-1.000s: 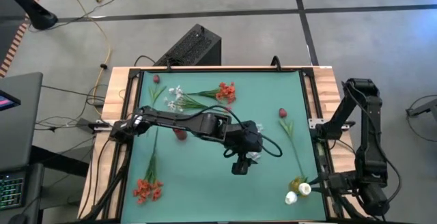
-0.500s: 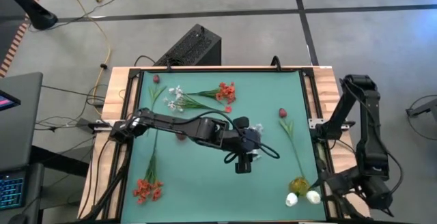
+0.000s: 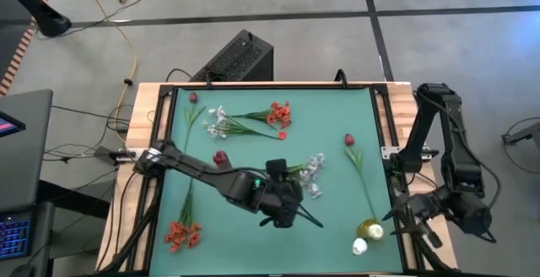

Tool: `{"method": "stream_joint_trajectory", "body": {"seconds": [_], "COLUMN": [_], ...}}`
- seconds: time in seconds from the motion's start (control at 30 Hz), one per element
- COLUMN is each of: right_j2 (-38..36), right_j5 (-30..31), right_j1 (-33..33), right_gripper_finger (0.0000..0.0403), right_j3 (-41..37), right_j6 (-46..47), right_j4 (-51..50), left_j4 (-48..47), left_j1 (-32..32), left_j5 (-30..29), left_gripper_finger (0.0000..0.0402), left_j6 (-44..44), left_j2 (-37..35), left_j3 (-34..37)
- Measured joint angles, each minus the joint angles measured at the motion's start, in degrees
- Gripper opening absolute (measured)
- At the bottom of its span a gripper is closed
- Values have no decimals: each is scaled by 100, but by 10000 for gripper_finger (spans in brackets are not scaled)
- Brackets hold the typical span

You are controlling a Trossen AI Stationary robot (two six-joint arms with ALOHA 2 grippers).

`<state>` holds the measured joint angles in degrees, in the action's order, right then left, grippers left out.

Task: Sort flowers into vase by color
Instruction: Put the bottom white flowers into the yellow vase

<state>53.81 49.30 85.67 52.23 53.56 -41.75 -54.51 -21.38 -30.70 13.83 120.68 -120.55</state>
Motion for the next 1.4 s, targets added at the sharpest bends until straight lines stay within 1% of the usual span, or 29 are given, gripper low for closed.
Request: {"method": "stream_joint_trajectory", "body": {"seconds": [0.1, 0.17, 0.2, 0.3, 0.37, 0.4, 0.47, 0.53, 0.63, 0.83, 1.03, 1.2, 1.4], "right_j2": [-196, -281, -305, -331, -326, -324, -320, -318, -324, -455, -714, -927, -1121], "right_j5": [0, 2, 2, 7, 4, 5, 39, 174, 258, 324, 358, 374, 910], "right_j1": [-80, -124, -146, -146, -144, -144, -144, -146, -144, -146, -144, -144, -146], "right_gripper_finger": [202, 200, 199, 195, 194, 194, 193, 193, 193, 193, 193, 193, 193], "right_j3": [0, 0, 0, 0, 0, 0, 0, 0, 0, 0, 0, 0, 0], "right_j6": [2, 42, 48, 63, 140, 176, 189, 192, 189, 163, 142, 138, 146], "right_j4": [-16, -21, -24, -10, -11, -22, -27, -27, -31, -224, -315, -642, -1166], "left_j4": [723, 1499, 1958, 3642, 4347, 4527, 4562, 4617, 4642, 4811, 4788, 4758, 4765], "left_j1": [-7, 89, 160, 460, 672, 780, 1003, 1247, 1543, 1871, 2022, 2120, 2117], "left_j5": [-52, 57, 205, 936, 1160, 1200, 1215, 1313, 1688, 2156, 2299, 2733, 2743], "left_gripper_finger": [209, 209, 209, 209, 209, 209, 209, 209, 209, 209, 209, 209, 209], "left_j6": [84, 212, 278, 339, 375, 381, 382, 376, 306, -551, -1478, -1728, -1948], "left_j2": [-556, -1055, -1317, -2095, -2423, -2523, -2691, -2760, -2666, -2217, -1857, -1617, -1199], "left_j3": [1215, 2297, 2810, 4287, 5052, 5350, 5746, 5942, 6039, 6034, 6034, 6034, 6033]}}
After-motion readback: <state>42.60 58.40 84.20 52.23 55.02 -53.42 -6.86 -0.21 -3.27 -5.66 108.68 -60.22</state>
